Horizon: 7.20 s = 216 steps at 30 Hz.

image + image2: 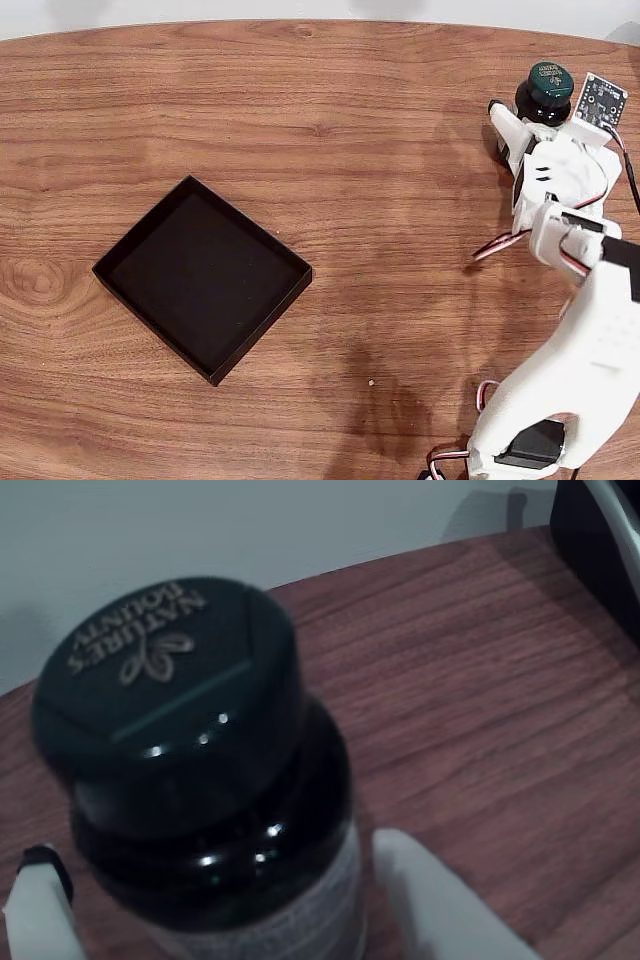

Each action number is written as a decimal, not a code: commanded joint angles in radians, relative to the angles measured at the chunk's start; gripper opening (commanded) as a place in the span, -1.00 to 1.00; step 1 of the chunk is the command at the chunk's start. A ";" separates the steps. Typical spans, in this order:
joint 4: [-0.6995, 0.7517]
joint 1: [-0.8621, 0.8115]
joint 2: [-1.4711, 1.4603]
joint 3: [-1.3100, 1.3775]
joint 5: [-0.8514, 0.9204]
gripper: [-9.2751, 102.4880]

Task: Pick up the pill bottle and place it in the black box.

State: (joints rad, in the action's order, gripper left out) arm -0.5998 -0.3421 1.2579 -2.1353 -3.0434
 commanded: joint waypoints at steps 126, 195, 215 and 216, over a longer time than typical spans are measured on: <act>-0.735 0.980 0.101 -0.537 -0.117 -0.50; 0.192 0.594 0.948 -0.669 -0.166 0.07; 0.327 0.360 1.236 -0.841 -0.112 -0.04; 0.364 0.341 1.270 -0.861 -0.107 -0.06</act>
State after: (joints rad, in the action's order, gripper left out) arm -0.3221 0.0568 2.4176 -2.9867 -3.1707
